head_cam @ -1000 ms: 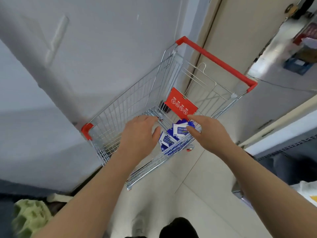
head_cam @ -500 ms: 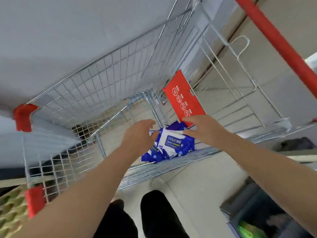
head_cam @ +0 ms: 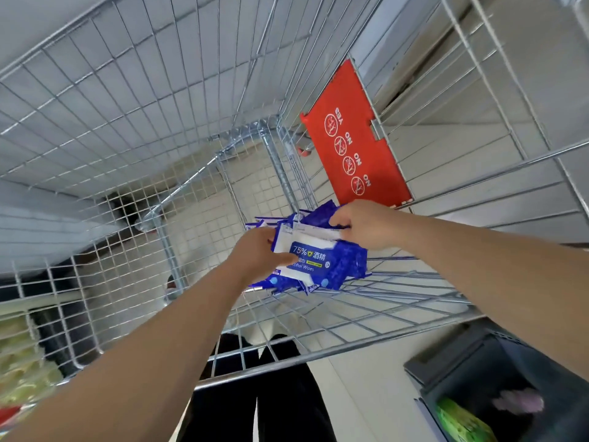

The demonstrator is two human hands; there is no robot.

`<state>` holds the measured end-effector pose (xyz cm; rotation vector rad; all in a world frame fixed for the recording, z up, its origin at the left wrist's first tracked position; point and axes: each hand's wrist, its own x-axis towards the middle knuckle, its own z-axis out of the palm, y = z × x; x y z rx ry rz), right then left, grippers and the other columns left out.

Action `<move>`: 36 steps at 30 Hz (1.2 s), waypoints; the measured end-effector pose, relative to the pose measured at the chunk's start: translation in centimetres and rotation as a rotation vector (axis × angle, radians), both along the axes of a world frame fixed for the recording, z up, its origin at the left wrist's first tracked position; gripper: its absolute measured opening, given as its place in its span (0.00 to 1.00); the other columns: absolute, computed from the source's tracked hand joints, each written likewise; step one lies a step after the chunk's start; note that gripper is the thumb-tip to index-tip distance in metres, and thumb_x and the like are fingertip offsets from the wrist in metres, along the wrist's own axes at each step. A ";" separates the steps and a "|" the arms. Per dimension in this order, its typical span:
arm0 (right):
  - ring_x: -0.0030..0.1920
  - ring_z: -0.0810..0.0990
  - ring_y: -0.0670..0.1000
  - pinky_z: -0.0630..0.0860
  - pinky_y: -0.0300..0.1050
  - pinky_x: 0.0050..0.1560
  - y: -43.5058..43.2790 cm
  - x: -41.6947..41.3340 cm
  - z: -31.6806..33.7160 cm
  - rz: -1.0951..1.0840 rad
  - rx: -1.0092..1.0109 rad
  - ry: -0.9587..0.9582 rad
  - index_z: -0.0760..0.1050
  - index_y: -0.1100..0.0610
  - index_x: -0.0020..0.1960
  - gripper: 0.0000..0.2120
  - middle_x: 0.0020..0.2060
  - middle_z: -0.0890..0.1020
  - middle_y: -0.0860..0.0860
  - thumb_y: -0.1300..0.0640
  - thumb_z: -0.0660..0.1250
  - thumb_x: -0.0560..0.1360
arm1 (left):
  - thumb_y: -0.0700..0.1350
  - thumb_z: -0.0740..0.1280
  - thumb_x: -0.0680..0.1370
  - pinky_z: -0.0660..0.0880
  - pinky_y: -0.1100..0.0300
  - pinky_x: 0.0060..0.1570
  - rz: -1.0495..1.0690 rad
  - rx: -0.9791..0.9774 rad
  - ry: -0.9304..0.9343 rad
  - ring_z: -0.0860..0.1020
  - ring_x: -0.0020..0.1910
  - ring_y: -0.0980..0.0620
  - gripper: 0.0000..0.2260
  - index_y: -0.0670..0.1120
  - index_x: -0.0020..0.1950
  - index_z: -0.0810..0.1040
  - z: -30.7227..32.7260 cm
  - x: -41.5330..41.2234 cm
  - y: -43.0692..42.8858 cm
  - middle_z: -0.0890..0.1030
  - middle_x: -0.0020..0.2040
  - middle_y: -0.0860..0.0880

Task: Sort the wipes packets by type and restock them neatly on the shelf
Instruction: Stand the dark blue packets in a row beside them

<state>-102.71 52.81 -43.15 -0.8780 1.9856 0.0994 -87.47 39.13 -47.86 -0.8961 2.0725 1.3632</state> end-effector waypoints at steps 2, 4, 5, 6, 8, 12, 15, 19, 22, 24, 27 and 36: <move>0.56 0.76 0.54 0.70 0.41 0.51 -0.2 -0.1 -0.2 -0.039 0.014 -0.024 0.74 0.59 0.66 0.17 0.63 0.76 0.55 0.65 0.59 0.78 | 0.44 0.73 0.73 0.76 0.63 0.40 0.043 0.050 -0.006 0.80 0.45 0.52 0.15 0.47 0.59 0.79 0.1 0.7 -0.5 0.82 0.51 0.50; 0.52 0.76 0.53 0.72 0.38 0.45 -0.4 -0.2 -0.1 -0.107 0.012 -0.049 0.74 0.59 0.66 0.19 0.62 0.77 0.55 0.68 0.58 0.78 | 0.45 0.73 0.74 0.73 0.67 0.37 0.082 0.116 -0.023 0.79 0.43 0.56 0.16 0.49 0.61 0.77 -0.1 1.2 -0.5 0.81 0.51 0.52; 0.51 0.77 0.53 0.74 0.39 0.45 -0.4 -0.3 -0.1 -0.138 0.009 -0.071 0.76 0.60 0.65 0.19 0.60 0.78 0.55 0.68 0.57 0.78 | 0.45 0.73 0.73 0.73 0.67 0.37 0.105 0.150 -0.021 0.79 0.44 0.57 0.16 0.50 0.60 0.76 -0.2 1.2 -0.4 0.81 0.51 0.53; 0.53 0.78 0.54 0.76 0.42 0.50 -0.4 -0.3 -0.1 -0.181 -0.009 -0.097 0.77 0.59 0.63 0.18 0.59 0.80 0.55 0.68 0.57 0.78 | 0.45 0.74 0.73 0.73 0.66 0.38 0.130 0.176 -0.013 0.80 0.44 0.58 0.16 0.51 0.58 0.75 -0.4 1.2 -0.2 0.81 0.51 0.54; 0.57 0.78 0.51 0.74 0.41 0.58 -0.3 -0.1 -0.2 -0.276 -0.060 -0.156 0.78 0.57 0.62 0.17 0.58 0.81 0.54 0.68 0.57 0.78 | 0.45 0.75 0.71 0.73 0.66 0.38 0.164 0.190 -0.003 0.80 0.44 0.58 0.17 0.50 0.56 0.73 -0.6 0.9 0.2 0.81 0.50 0.53; 0.60 0.77 0.50 0.71 0.38 0.58 -0.1 -0.6 -1.0 -0.335 -0.102 -0.076 0.74 0.58 0.66 0.22 0.62 0.78 0.54 0.72 0.55 0.77 | 0.44 0.78 0.69 0.74 0.63 0.35 0.144 0.118 -0.038 0.79 0.44 0.54 0.22 0.50 0.57 0.70 -0.7 0.7 -0.7 0.79 0.50 0.51; 0.60 0.76 0.52 0.74 0.42 0.59 0.0 -1.2 -1.5 -0.373 -0.142 -0.044 0.72 0.56 0.68 0.21 0.63 0.76 0.54 0.70 0.56 0.78 | 0.42 0.77 0.69 0.74 0.61 0.37 0.099 0.085 -0.064 0.80 0.44 0.53 0.20 0.48 0.56 0.74 -0.5 1.4 -2.6 0.81 0.50 0.49; 0.61 0.75 0.53 0.69 0.39 0.53 0.0 -0.9 -2.2 -0.176 -0.106 -0.033 0.68 0.56 0.71 0.24 0.65 0.72 0.55 0.67 0.63 0.76 | 0.39 0.75 0.71 0.75 0.59 0.38 0.125 0.159 -0.107 0.82 0.42 0.52 0.13 0.47 0.52 0.77 -0.3 2.9 -4.3 0.83 0.45 0.49; 0.58 0.74 0.53 0.68 0.39 0.53 0.1 -0.7 -2.6 -0.130 -0.163 0.035 0.71 0.55 0.66 0.22 0.62 0.70 0.54 0.63 0.69 0.73 | 0.39 0.73 0.72 0.74 0.59 0.39 0.145 0.186 -0.109 0.81 0.41 0.51 0.11 0.47 0.51 0.76 -0.5 3.8 -4.8 0.83 0.44 0.48; 0.58 0.73 0.53 0.68 0.40 0.54 0.2 -0.4 -2.8 -0.059 -0.156 0.057 0.68 0.56 0.69 0.28 0.62 0.69 0.54 0.63 0.71 0.72 | 0.40 0.73 0.73 0.75 0.56 0.43 0.159 0.191 -0.120 0.81 0.44 0.50 0.12 0.46 0.54 0.75 -0.9 4.3 -5.0 0.82 0.46 0.48; 0.55 0.74 0.54 0.70 0.44 0.52 0.3 -0.1 -3.4 0.110 -0.097 0.100 0.68 0.56 0.69 0.27 0.58 0.72 0.55 0.62 0.70 0.72 | 0.42 0.73 0.73 0.77 0.48 0.52 0.153 0.166 -0.106 0.81 0.47 0.48 0.13 0.48 0.54 0.74 -1.1 4.5 -5.2 0.82 0.47 0.48; 0.48 0.73 0.50 0.67 0.41 0.45 -0.6 -0.3 -3.4 0.040 -0.145 0.061 0.77 0.60 0.57 0.17 0.52 0.79 0.55 0.56 0.73 0.70 | 0.38 0.69 0.75 0.78 0.51 0.46 0.441 0.294 -0.040 0.81 0.45 0.45 0.10 0.49 0.51 0.73 -1.0 5.5 -7.2 0.82 0.48 0.43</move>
